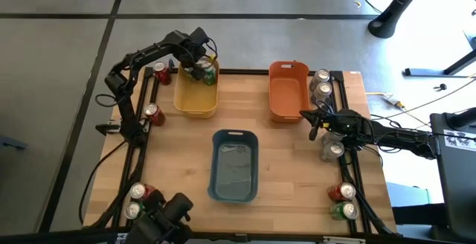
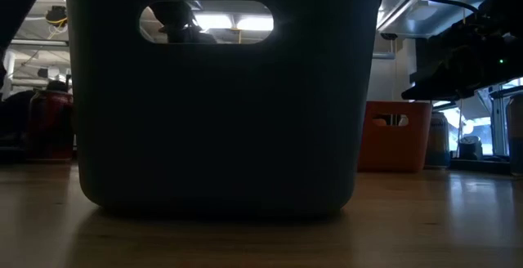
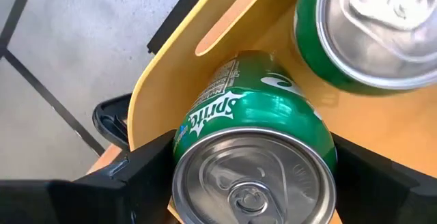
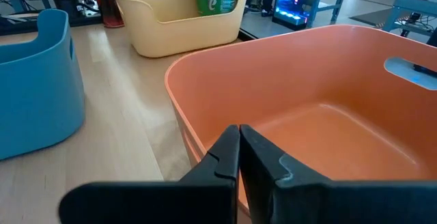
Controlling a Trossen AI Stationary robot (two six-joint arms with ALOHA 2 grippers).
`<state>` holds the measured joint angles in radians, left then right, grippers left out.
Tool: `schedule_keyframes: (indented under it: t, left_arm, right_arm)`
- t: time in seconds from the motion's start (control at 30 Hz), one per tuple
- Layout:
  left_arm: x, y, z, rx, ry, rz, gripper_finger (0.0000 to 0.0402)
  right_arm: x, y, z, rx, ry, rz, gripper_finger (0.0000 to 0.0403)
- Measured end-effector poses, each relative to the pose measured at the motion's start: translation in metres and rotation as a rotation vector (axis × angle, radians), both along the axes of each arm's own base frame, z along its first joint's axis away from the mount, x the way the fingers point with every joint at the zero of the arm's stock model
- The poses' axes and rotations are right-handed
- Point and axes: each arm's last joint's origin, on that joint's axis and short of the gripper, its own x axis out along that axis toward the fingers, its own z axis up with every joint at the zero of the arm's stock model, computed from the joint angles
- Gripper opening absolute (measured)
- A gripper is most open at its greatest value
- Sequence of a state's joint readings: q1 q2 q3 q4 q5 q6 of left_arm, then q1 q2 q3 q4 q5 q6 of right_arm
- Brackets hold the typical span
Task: Sort soda cans
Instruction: Put the green soda can into the yellow bin
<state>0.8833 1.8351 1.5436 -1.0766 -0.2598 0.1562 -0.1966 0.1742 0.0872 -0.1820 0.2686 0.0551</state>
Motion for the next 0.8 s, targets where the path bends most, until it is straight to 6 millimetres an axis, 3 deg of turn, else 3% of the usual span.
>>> schedule_keyframes:
  t: [0.8]
  left_arm:
    - [0.0018,0.0011,0.0001,-0.013,-0.075,0.057,0.0306]
  right_arm:
    - [0.0000,0.0000,-0.0001,0.000,0.001,0.000,0.0012]
